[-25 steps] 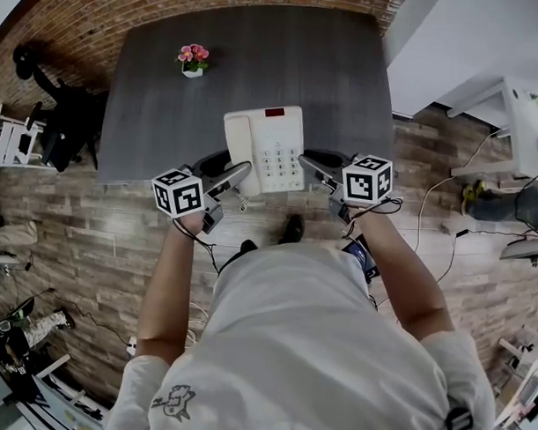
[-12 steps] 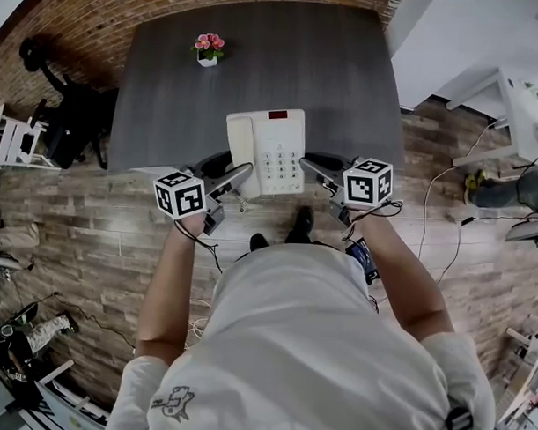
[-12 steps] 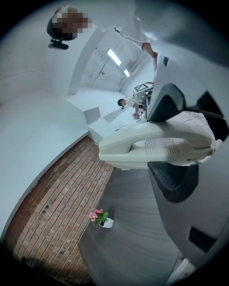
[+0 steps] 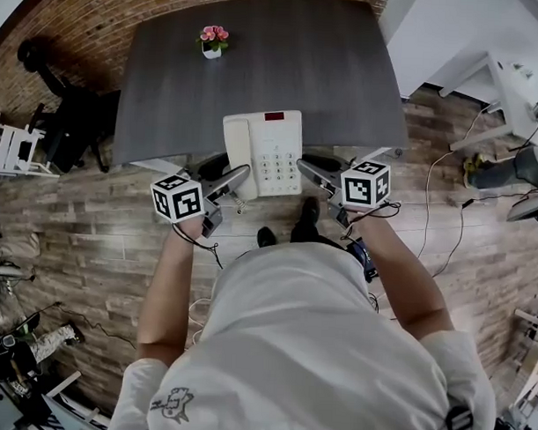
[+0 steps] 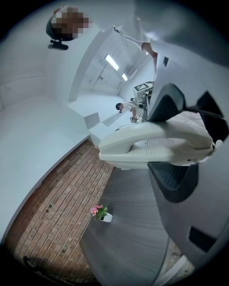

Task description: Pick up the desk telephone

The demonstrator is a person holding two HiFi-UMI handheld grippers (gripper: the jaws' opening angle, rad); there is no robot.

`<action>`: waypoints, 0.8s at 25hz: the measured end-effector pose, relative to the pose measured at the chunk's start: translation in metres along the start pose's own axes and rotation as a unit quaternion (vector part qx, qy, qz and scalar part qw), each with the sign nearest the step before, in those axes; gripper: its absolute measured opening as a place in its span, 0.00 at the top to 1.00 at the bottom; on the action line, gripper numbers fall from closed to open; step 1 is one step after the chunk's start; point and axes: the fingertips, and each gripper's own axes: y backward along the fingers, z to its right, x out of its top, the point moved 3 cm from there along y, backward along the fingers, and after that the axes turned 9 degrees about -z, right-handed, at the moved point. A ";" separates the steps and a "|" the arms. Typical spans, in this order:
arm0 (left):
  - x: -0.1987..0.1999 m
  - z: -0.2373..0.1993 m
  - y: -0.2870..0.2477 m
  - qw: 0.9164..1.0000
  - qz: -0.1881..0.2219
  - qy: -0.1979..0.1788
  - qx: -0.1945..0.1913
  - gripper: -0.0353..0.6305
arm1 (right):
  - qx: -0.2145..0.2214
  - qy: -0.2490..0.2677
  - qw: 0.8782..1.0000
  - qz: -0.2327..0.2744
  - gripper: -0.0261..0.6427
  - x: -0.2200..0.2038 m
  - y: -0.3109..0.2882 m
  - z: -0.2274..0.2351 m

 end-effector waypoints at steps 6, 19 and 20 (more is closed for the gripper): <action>-0.028 0.004 0.039 1.000 0.003 -0.008 -0.003 0.49 | -0.006 0.002 1.000 0.009 0.87 -0.029 -0.016 -0.039; -0.051 0.001 0.074 1.000 -0.003 -0.022 -0.002 0.49 | -0.014 0.002 1.000 0.017 0.87 -0.055 -0.038 -0.069; -0.052 0.000 0.074 1.000 -0.003 -0.021 -0.002 0.49 | -0.015 0.002 1.000 0.016 0.87 -0.056 -0.038 -0.068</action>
